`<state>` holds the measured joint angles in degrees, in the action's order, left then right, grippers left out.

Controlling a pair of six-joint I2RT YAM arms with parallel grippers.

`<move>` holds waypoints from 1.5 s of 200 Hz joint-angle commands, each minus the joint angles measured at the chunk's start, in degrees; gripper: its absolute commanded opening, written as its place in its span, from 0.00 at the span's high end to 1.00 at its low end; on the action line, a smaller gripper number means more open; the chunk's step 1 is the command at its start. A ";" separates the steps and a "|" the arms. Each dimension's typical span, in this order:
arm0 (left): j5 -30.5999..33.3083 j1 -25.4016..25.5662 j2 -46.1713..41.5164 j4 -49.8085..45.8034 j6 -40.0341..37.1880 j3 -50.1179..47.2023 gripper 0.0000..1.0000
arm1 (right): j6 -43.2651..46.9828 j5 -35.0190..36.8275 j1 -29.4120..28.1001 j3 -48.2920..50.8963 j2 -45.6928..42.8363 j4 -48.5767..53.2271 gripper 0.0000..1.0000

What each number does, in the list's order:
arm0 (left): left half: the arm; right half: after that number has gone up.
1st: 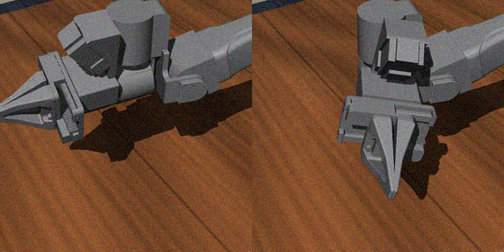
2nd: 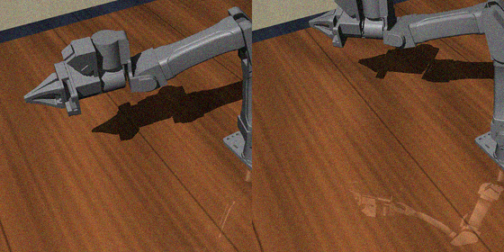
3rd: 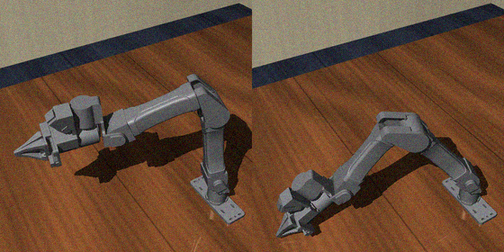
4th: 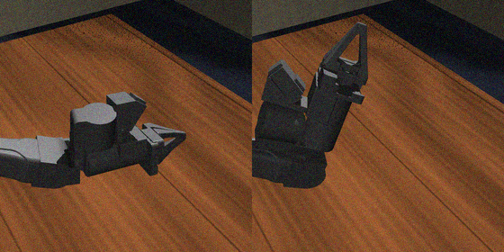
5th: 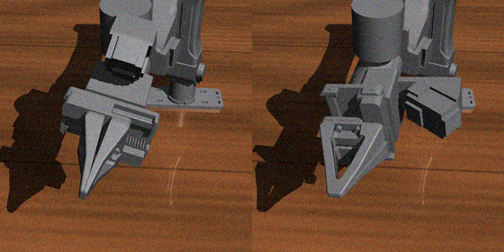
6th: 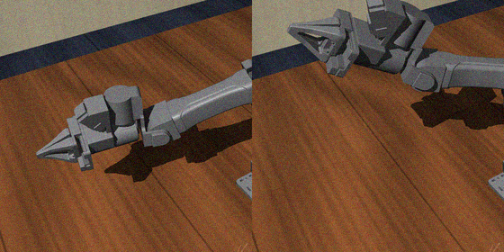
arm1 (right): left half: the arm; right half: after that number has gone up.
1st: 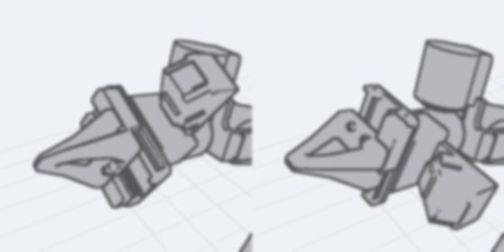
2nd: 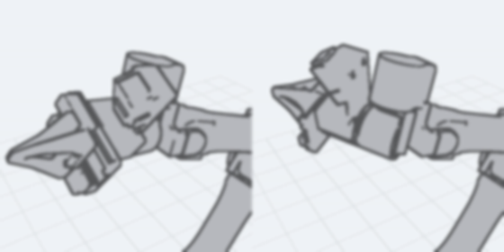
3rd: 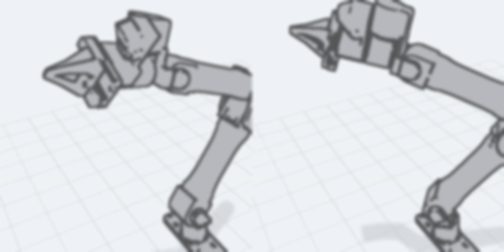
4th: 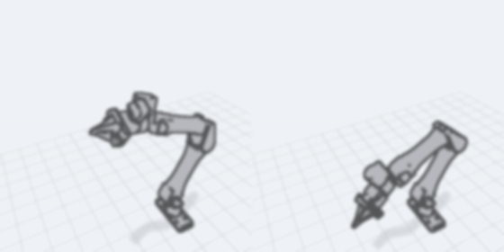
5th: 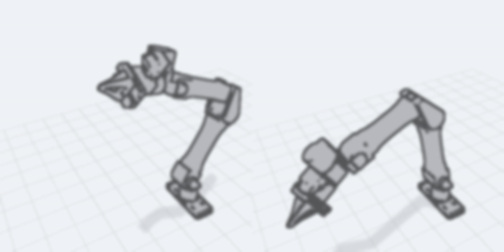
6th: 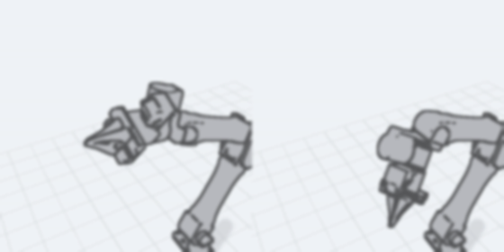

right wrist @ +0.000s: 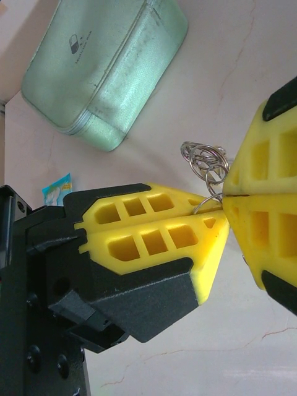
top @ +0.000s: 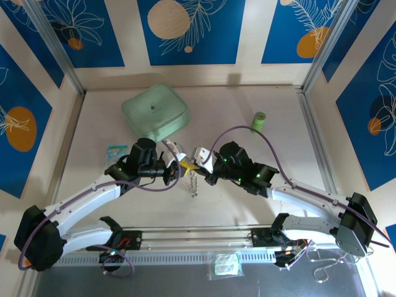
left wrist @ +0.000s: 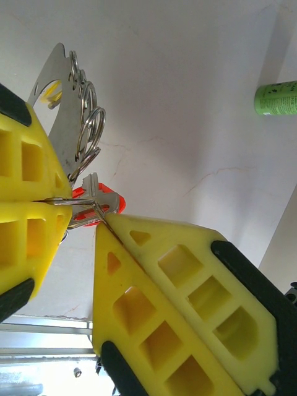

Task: Put the keys on the keyring

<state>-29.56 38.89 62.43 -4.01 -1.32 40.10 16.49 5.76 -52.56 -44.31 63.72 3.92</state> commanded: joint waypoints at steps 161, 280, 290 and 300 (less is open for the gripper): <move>-6.18 0.22 -2.12 8.39 1.72 -0.99 1.00 | 1.78 -3.72 -0.90 -2.05 1.51 4.33 1.00; -4.67 0.20 -5.48 17.44 0.77 -4.00 1.00 | 6.43 -8.64 -0.86 1.32 -4.49 5.05 1.00; -5.31 0.20 -5.50 18.36 1.09 -4.19 1.00 | 7.02 -7.88 -1.15 1.39 -4.49 5.18 1.00; -5.96 0.21 -5.84 19.55 1.15 -4.58 1.00 | 7.87 -7.07 -1.32 1.49 -4.62 5.40 1.00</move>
<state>-33.71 39.09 58.17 6.48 -0.86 35.59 21.34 0.86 -52.56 -44.47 59.66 6.68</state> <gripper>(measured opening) 0.043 0.054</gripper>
